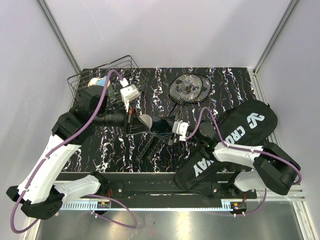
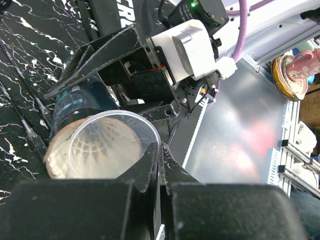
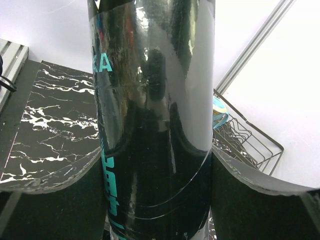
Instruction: Pack up the badminton gear
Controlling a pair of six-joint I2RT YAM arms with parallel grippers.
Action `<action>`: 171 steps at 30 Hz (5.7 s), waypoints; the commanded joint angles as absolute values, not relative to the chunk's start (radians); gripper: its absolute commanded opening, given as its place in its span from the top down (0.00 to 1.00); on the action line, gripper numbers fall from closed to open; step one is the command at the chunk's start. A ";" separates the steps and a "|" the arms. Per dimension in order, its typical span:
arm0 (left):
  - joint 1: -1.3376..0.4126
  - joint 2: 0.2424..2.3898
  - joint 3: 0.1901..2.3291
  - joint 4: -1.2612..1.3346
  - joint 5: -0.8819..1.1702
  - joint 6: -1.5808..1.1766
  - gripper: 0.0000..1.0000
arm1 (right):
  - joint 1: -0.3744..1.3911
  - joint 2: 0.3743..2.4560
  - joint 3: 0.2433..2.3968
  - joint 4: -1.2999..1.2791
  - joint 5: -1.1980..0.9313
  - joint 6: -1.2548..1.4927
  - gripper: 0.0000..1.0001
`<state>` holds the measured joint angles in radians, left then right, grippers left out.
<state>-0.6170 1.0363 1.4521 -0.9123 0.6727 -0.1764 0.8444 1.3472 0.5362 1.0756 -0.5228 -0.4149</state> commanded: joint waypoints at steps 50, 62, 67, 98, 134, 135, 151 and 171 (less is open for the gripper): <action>-0.629 1.074 1.448 -0.992 0.620 -0.178 1.00 | 0.851 1.333 0.537 1.124 -0.479 -0.390 0.59; -0.629 1.213 1.532 -1.091 0.808 -0.058 0.81 | 0.854 1.293 0.522 1.132 -0.577 -0.402 0.60; -0.627 1.243 1.490 -1.036 0.893 -0.069 0.79 | 0.856 1.244 0.500 1.163 -0.614 -0.379 0.61; -0.629 1.416 1.289 -0.838 1.086 -0.032 0.46 | 0.954 1.037 0.635 1.019 -0.746 -0.395 0.67; -0.522 0.476 1.316 -0.873 -0.261 -0.311 0.01 | 0.991 1.420 1.187 0.788 0.480 0.130 0.57; -0.523 0.462 1.307 -0.874 -0.258 -0.314 0.01 | 0.986 1.443 1.207 0.787 0.495 0.196 0.57; -0.523 0.361 1.152 -0.819 -0.173 -0.376 0.02 | 0.916 2.123 1.456 0.902 0.535 1.277 0.55; -0.523 0.344 1.078 -0.807 -0.172 -0.318 0.02 | 0.922 2.522 1.799 0.454 0.447 1.460 0.19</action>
<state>-0.5243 0.3450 1.0813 -0.8593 -0.1867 -0.3370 0.9119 2.5252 1.7092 0.5522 0.4934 1.4586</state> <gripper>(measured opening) 0.976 0.786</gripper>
